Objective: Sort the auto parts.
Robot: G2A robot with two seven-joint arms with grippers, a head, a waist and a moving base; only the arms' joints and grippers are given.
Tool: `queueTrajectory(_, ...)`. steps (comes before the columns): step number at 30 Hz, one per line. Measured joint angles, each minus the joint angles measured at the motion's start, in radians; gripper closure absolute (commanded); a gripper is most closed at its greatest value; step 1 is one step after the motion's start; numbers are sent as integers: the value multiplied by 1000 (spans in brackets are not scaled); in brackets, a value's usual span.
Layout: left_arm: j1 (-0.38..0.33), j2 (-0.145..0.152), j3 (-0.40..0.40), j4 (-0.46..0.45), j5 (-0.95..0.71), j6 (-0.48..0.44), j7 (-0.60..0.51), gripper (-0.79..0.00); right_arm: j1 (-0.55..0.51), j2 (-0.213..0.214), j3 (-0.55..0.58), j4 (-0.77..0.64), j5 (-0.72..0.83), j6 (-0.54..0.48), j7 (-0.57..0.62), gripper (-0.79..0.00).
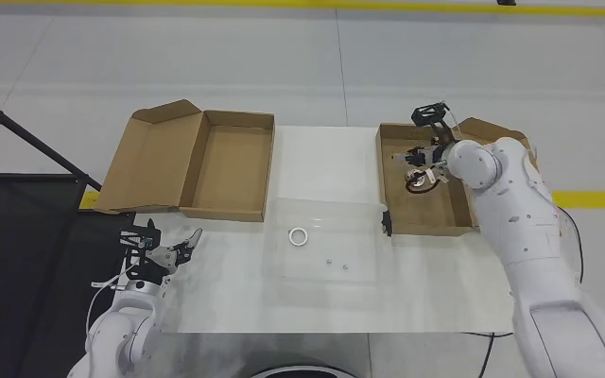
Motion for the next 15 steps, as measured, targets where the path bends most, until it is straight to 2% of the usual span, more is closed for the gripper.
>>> queueTrajectory(9,0,0,0,0,0,0,0,-785,-288,65,169,-626,25,-11,175,-785)
queueTrajectory(15,0,0,0,0,0,0,0,-785,-386,81,182,-856,101,-73,306,-785)
